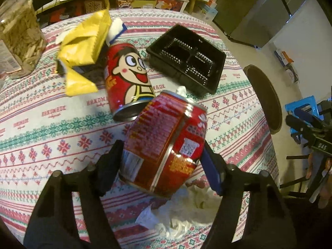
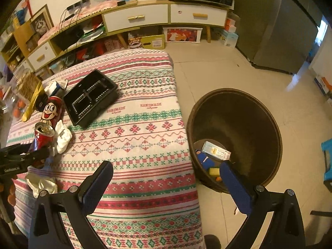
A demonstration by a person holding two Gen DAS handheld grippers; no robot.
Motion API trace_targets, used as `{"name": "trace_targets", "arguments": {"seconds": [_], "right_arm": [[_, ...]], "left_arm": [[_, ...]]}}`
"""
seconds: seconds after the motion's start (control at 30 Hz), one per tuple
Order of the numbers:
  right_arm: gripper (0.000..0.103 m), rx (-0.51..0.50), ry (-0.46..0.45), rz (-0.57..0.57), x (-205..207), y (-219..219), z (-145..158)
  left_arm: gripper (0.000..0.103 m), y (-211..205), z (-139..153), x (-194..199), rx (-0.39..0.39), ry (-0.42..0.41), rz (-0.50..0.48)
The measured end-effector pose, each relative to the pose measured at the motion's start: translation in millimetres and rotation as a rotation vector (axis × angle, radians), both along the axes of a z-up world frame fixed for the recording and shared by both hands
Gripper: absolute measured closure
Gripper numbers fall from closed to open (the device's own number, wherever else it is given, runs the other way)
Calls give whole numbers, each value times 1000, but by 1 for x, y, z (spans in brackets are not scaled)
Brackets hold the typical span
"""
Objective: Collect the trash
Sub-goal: 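Grasp the crushed red can with the left tool while the right tool grasps the black tray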
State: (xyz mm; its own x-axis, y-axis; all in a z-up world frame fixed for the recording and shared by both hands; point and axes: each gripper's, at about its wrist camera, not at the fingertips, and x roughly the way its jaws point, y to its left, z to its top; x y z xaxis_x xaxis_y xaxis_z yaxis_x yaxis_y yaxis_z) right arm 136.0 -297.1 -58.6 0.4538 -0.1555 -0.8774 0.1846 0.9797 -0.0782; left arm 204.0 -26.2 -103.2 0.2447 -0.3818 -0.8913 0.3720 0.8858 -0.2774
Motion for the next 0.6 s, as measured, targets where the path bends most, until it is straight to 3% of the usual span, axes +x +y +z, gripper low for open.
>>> {"name": "trace_targets", "arguments": {"seconds": [0.37, 0.6], "right_arm": [[0, 17, 9, 88, 25, 56, -9], [0, 65, 27, 160, 43, 98, -22]], "left_arm": [[34, 36, 23, -15, -12, -24, 65], [34, 70, 36, -25, 29, -80, 140]]}}
